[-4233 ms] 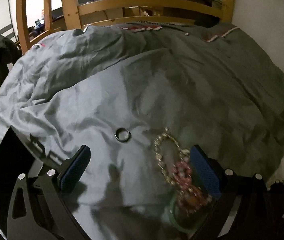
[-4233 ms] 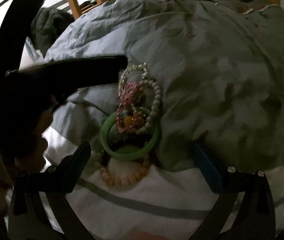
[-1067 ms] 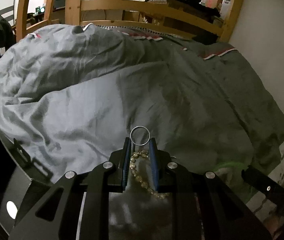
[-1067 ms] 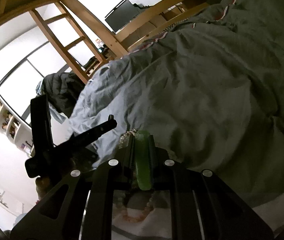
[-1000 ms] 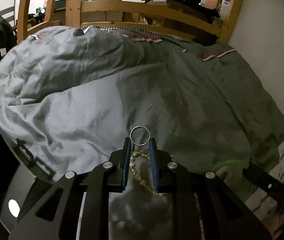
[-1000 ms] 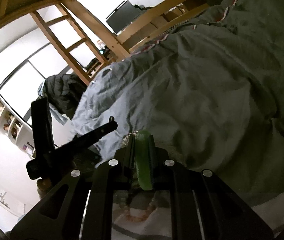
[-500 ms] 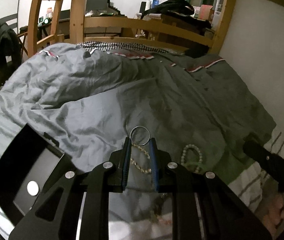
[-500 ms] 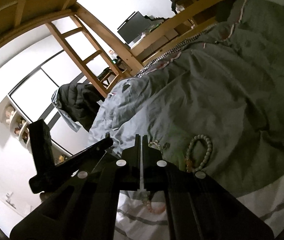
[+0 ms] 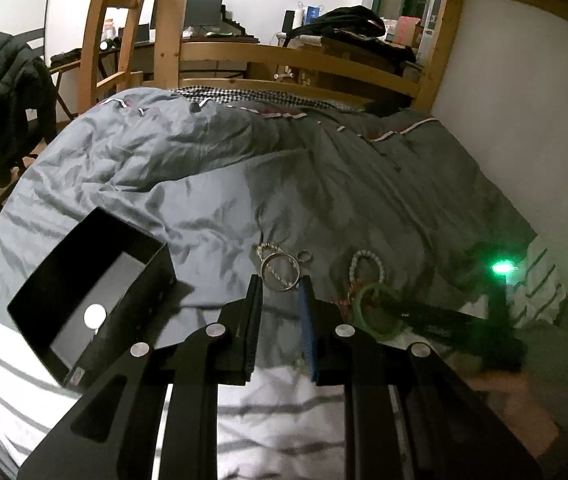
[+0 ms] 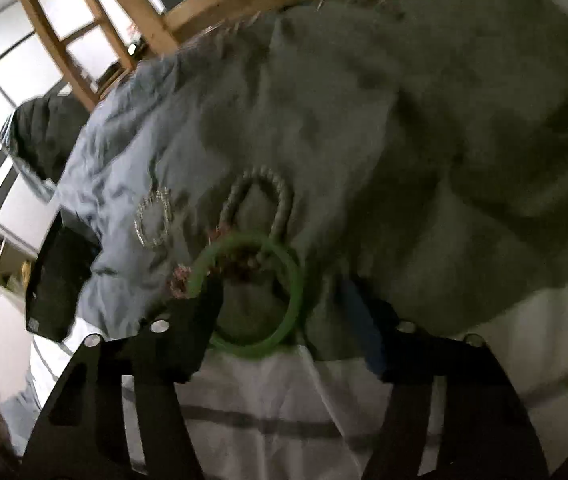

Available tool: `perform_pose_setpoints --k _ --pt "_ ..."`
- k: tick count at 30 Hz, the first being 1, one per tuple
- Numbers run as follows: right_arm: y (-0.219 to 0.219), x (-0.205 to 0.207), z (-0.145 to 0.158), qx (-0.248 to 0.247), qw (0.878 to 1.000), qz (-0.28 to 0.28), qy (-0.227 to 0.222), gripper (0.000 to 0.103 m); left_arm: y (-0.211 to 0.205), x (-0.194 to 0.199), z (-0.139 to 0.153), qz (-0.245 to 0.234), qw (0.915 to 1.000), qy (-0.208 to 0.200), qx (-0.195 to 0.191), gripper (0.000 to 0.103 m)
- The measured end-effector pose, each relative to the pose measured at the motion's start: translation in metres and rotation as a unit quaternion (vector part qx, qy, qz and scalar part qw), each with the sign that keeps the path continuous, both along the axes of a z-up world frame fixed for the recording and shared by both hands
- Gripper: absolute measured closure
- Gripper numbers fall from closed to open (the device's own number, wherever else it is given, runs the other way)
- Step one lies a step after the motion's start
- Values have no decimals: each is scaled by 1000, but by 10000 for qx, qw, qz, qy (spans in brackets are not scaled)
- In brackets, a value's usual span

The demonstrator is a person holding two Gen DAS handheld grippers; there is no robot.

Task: Organize jewelry
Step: 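Lift the ring with the left tool while the right tool lifts the bangle toward the black box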

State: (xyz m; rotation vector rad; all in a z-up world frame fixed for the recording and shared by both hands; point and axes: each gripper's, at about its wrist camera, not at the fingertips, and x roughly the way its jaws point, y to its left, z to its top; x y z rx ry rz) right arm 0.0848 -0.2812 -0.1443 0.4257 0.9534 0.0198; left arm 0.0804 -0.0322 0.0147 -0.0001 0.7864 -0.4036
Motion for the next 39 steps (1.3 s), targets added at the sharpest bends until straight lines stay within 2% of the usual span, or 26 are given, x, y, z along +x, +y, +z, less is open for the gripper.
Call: perform_pose_setpoints --k 2,3,4,6,12,15,21,25,32,39 --pt "4 1 -5 -366 9992 -40 121 73 2 -8 0 -6 10000 1 -15 85" --pt "4 -1 -6 -406 9991 -76 111 77 3 -10 0 -10 10000 1 -17 85" --pt "0 -4 -5 -391 9991 -140 70 85 3 -12 0 -16 10000 -3 -16 85" --pt "-6 -10 -2 -333 9991 -266 -2 93 5 -17 0 -25 10000 -4 -17 85" --pt "-16 -29 23 -467 9967 -572 -332 94 4 -23 2 -33 10000 -36 -34 85" --pt "-19 -38 44 -491 9947 -595 -674 93 6 -25 3 -38 10000 -74 -34 85" --pt "-18 -59 99 -399 9865 -543 -1491 93 12 -27 8 -7 9998 -137 -143 85" --pt "-13 -67 131 -325 9827 -419 -1775 93 16 -28 14 6 9996 -204 -202 85" --pt "36 -58 176 -613 9793 83 -1925 92 33 -25 26 172 9990 -356 -221 85" --pt "106 -30 203 -948 9756 730 -1841 92 70 -9 28 781 9963 -353 24 85"
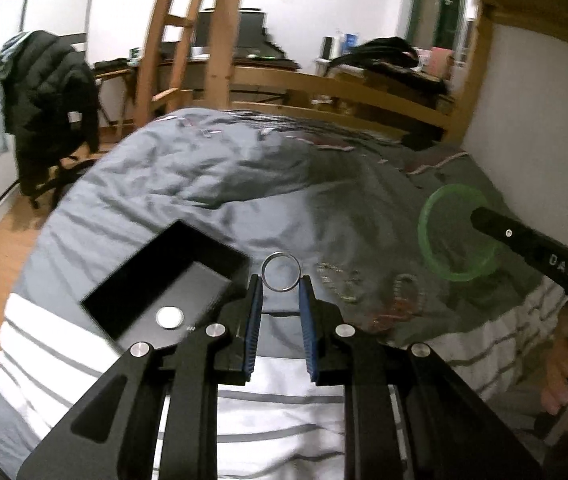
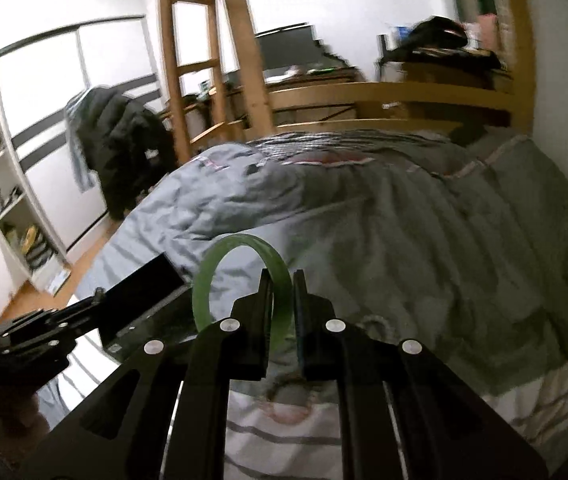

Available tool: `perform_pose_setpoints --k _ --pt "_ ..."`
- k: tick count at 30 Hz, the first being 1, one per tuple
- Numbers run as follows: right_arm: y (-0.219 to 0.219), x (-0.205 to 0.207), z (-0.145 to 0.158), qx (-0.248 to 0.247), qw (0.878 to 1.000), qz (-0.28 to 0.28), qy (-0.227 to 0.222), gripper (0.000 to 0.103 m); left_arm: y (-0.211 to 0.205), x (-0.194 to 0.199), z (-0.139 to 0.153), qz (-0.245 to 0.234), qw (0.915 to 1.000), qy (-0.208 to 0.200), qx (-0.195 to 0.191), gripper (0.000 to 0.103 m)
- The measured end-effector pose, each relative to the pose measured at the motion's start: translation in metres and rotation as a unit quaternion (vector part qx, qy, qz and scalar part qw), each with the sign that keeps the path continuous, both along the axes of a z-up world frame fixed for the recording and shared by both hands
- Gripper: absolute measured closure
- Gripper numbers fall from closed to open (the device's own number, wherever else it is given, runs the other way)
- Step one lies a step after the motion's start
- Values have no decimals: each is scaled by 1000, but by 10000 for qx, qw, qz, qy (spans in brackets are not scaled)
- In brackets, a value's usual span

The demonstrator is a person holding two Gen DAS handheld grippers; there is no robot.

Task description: Organize jewelry

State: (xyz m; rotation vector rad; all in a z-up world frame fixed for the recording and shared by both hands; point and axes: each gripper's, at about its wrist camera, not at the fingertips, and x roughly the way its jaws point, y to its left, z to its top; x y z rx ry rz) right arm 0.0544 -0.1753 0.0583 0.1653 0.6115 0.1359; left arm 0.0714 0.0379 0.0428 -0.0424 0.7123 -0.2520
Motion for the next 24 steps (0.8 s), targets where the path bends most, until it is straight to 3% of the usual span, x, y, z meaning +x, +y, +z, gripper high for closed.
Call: perform_pose_setpoints --k 8,12,18,24 --pt "91 66 -15 -209 9959 700 532 92 55 36 -22 902 9949 386 -227 85" --pt "127 96 -31 -280 9917 967 796 92 73 47 -30 1125 9912 585 -388 85" --pt "162 128 -55 -289 9842 1335 1128 91 92 71 -53 1409 9822 1076 -616 85" --pt "183 145 -83 -398 9745 1678 1439 91 100 84 -63 1567 9768 1280 -704 85"
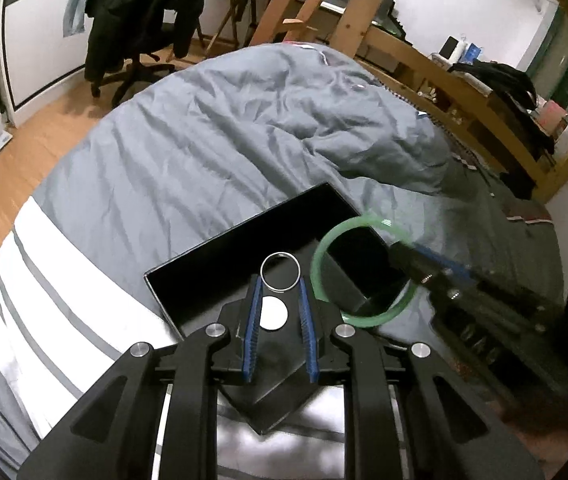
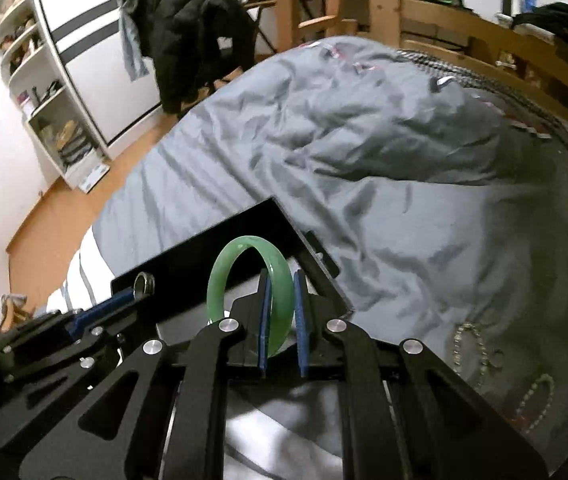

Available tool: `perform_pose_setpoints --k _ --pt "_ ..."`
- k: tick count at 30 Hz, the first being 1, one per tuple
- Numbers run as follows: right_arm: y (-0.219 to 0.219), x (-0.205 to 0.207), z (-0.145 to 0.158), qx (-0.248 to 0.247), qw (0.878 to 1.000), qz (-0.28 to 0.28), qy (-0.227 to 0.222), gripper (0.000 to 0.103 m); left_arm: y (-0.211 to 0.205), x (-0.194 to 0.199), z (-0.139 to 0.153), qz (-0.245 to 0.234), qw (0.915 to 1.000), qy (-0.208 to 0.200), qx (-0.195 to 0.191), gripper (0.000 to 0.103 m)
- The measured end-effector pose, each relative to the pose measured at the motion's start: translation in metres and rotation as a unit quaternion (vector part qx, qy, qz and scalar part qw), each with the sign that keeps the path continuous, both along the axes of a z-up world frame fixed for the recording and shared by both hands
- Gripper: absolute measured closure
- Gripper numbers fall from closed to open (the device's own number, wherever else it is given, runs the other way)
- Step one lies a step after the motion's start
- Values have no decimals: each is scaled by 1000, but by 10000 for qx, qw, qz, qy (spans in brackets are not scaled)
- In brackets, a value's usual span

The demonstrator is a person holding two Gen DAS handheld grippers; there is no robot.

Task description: Organize jewelry

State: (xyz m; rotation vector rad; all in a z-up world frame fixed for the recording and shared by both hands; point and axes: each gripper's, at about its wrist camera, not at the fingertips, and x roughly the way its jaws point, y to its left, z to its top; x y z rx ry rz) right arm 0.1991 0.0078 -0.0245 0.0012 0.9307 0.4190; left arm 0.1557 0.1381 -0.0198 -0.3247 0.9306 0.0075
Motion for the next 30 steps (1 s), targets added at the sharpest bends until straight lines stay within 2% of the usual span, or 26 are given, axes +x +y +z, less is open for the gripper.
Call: perform_pose_setpoints --k 3,6,8,9,11,12,13,14,15,16,17,23,30 --pt "6 3 -11 17 9998 112 171 90 0 2 -2 68 10000 52 46 85" --pt "8 5 -21 52 9994 150 308 88 1 3 -2 19 9999 92 -104 84" --pt "7 4 -21 150 9992 173 317 82 1 3 -2 18 9999 104 -108 82" --pt "5 3 -19 195 9991 190 321 72 2 3 -2 23 9998 115 -151 79" --pt "-4 -2 -11 236 9995 36 190 61 5 3 -2 113 9997 118 -185 65" --pt "-12 -6 -5 281 9995 -79 97 51 9 1 0 175 9995 60 -266 62" --pt "-21 -8 0 284 9994 -215 31 38 13 -1 3 221 9989 -27 -418 49" --pt "-31 -11 5 310 9990 -332 -44 31 16 -3 6 272 9982 -116 -514 37" --pt "-41 -15 10 367 9985 -394 -124 13 17 -6 9 316 9978 -204 -545 33" --pt "-55 -21 17 420 9975 -492 -282 9 16 -8 12 345 9976 -294 -515 27" --pt "-65 -27 22 347 9970 -589 -370 9 14 -10 15 340 9977 -364 -454 22" --pt "-121 -68 42 -272 9929 -849 -787 9 -19 -17 27 -154 9976 -658 -147 15" --pt "-195 -112 50 -423 9872 -1257 -889 9 -79 -32 30 -979 9912 -824 324 12"
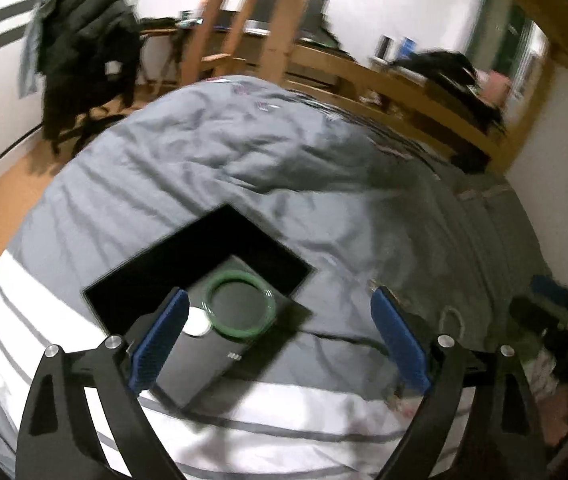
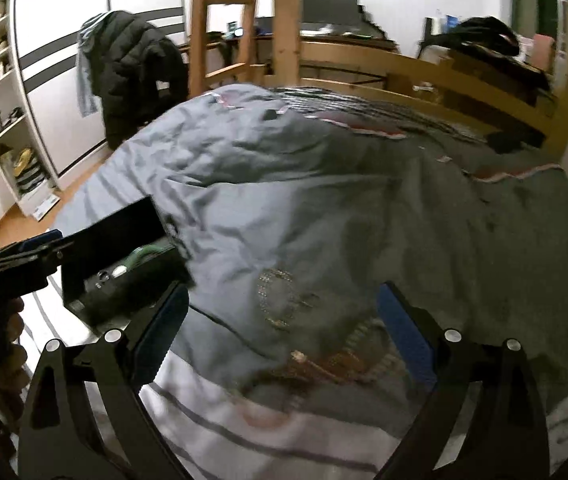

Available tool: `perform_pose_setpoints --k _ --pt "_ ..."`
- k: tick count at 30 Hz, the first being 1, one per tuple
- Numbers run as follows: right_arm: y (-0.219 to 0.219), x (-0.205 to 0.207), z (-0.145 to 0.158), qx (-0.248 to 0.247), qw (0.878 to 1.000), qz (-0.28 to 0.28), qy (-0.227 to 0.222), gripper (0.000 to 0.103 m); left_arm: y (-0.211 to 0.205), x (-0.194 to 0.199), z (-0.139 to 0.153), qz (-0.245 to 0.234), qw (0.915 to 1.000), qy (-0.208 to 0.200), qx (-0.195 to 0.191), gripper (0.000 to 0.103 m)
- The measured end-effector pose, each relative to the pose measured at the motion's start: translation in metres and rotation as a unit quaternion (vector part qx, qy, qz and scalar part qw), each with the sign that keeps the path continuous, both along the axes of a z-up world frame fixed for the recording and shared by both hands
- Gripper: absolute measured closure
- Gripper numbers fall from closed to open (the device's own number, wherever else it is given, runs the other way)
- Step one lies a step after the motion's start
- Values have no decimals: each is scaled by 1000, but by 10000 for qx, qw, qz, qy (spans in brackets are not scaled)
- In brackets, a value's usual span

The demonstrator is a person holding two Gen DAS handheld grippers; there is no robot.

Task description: Organize jewelry

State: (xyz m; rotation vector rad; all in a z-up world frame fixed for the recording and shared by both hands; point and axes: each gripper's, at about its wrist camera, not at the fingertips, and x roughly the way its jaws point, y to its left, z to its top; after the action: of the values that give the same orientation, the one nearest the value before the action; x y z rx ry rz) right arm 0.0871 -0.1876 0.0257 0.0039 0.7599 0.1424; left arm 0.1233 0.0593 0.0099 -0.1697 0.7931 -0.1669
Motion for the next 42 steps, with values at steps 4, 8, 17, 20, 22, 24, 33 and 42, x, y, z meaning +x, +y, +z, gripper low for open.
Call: perform_pose_setpoints --k 4,8,17,20,22,24,33,42 --pt "-34 -17 -6 -42 9998 -214 -1 9 -36 -9 -8 -433 9989 -4 200 12" --pt "-58 -23 -21 21 9992 -392 -14 9 -72 -15 -18 -844 9955 -48 419 12" --pt "-79 -5 -78 264 9982 -501 186 11 -124 11 -56 -1363 9878 140 742 12" --pt "-82 11 -97 381 9977 -512 247 19 -133 29 -66 -1355 9882 243 668 12" --pt "-83 23 -109 420 9974 -528 266 20 -141 49 -75 -1324 9886 306 654 12" --pt "-82 35 -123 331 9974 -546 346 20 -146 60 -84 -1345 9881 341 668 12" --pt "-70 50 -161 126 9980 -313 539 27 -159 74 -125 -1425 9831 595 981 23" --pt "-87 46 -152 1 9967 -693 414 84 -136 82 -116 -1098 9893 770 583 79"
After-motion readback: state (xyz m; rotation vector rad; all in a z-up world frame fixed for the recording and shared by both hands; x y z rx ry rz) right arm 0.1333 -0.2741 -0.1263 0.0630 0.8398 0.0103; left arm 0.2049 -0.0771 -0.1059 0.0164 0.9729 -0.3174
